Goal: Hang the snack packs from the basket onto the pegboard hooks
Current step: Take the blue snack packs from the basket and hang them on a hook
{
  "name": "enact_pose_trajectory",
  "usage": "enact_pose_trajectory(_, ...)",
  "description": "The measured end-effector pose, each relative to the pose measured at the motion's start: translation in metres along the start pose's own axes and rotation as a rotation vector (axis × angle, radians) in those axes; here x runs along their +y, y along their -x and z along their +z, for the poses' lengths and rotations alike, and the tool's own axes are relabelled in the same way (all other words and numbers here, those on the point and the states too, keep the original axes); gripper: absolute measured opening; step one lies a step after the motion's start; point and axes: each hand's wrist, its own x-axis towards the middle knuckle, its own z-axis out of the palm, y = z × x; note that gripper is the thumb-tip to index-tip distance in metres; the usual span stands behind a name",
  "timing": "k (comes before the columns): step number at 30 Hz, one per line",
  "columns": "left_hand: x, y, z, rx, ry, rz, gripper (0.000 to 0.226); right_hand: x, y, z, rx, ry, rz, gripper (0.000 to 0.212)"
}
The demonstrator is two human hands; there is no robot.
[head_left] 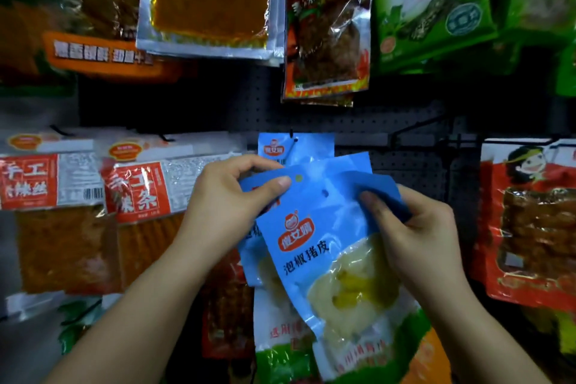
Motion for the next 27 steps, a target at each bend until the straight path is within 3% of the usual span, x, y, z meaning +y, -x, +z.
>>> enact_pose_trajectory(10,0.013,-0.057,0.006,0.189,0.199,-0.006,0.020,0.010,-0.052,0.014,-0.033,-0.053,-0.058,0.033)
enact_pose_trajectory(19,-0.003,-0.070,0.013,0.196,0.256,-0.133,0.019,0.028,-0.065,0.015,-0.107,0.009,0.037,0.028)
enact_pose_trajectory(27,-0.040,-0.077,0.024,0.203,0.266,-0.171,0.015,0.054,-0.068,0.025,-0.070,0.106,0.160,0.024)
